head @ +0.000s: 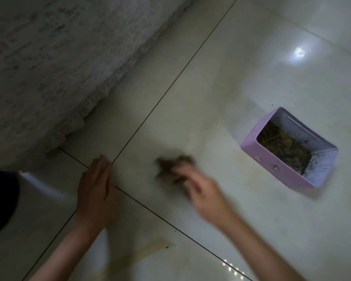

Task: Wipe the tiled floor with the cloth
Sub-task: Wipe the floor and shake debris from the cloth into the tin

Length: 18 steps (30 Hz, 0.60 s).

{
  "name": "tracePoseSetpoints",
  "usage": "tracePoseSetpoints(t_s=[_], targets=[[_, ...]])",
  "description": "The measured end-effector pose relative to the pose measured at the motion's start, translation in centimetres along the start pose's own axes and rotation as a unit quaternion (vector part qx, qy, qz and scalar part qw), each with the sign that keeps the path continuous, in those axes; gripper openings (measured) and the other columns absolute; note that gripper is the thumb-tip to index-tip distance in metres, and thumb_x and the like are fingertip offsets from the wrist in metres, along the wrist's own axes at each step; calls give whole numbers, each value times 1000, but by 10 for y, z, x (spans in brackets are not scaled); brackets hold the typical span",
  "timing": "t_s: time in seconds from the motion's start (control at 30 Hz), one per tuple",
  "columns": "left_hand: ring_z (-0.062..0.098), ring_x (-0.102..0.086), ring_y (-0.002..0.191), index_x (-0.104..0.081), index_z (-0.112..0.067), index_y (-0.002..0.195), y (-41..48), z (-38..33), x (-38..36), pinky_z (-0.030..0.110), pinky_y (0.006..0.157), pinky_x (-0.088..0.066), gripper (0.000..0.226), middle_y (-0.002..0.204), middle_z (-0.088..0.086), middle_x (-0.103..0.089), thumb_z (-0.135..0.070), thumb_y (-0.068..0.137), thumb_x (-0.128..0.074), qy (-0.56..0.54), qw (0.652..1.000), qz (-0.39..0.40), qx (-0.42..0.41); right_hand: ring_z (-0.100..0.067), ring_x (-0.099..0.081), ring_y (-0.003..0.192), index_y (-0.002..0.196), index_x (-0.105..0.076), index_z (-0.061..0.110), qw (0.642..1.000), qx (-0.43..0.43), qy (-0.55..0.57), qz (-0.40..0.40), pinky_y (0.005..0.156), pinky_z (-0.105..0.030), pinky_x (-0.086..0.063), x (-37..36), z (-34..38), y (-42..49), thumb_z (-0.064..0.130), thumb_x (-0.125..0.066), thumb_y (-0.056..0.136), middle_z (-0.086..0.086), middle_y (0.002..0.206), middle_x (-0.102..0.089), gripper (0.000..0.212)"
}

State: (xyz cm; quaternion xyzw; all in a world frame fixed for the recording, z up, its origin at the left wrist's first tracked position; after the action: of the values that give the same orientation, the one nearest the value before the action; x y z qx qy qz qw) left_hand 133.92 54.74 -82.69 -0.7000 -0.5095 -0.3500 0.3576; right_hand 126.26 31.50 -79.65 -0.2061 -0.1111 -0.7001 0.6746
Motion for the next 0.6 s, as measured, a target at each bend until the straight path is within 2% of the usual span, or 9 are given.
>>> tracePoseSetpoints(t_s=[0.07,0.17,0.27,0.33,0.4,0.47,0.6], targets=[[43,-39,134,-56,10,125,-5,-1,3,58,109,-31,48,141,26,-46,-8,84,-40,5,1000,1,-5,-12,-38,135,128,-57,1,993,-46,-91,-67,114,-14,-20,52,-22,23,-11,-44,92,-7,139,-46,40],[43,-42,132,-57,10,125,-16,-3,4,59,108,-33,46,139,24,-49,-6,85,-40,11,1000,-1,-23,-30,-25,145,136,-49,0,969,-135,-180,-100,118,-31,-18,69,-50,36,-12,-44,92,-18,151,-35,46],[38,-41,134,-56,7,127,-24,3,3,50,112,-29,47,141,20,-48,-8,87,-38,2,1000,-9,-1,-44,-28,140,129,-54,-6,979,-65,-185,-60,117,-47,-19,1,-31,41,-17,-50,79,-28,144,-39,51],[39,-44,131,-58,8,125,-28,7,2,49,111,-30,48,139,22,-50,-10,88,-35,-6,1000,-12,2,-36,-22,144,133,-53,0,986,-6,-168,20,117,-45,-11,-63,-6,40,-7,-50,77,-21,149,-38,56],[44,-49,124,-58,13,121,-30,13,6,50,107,-32,50,133,28,-52,-13,87,-32,-6,1000,-20,7,-23,-8,149,143,-43,9,982,50,-145,112,119,-38,10,-116,20,26,-1,-51,83,-10,158,-24,61],[47,-50,122,-58,15,120,-33,19,11,50,106,-32,46,131,30,-53,-5,84,-36,-4,999,-24,25,-17,-2,150,146,-39,14,969,91,-156,168,111,-29,27,-144,30,3,6,-50,89,-3,161,-18,59],[43,-45,129,-56,11,126,-43,22,11,52,109,-33,52,137,26,-50,-4,79,-39,1,999,-2,34,-16,-4,150,144,-43,20,942,114,-194,249,114,-37,23,-133,26,-41,17,-44,97,1,160,-22,47]])
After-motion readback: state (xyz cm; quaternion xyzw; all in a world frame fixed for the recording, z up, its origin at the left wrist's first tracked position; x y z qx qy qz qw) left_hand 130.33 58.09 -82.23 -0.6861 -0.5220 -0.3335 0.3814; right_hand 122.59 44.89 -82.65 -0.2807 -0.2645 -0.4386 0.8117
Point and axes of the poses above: each hand's wrist, its own y-axis towards the middle knuckle, its own x-axis out of the back of the hand, z = x × y, the point moved 5 cm from there along y, towards the middle knuckle
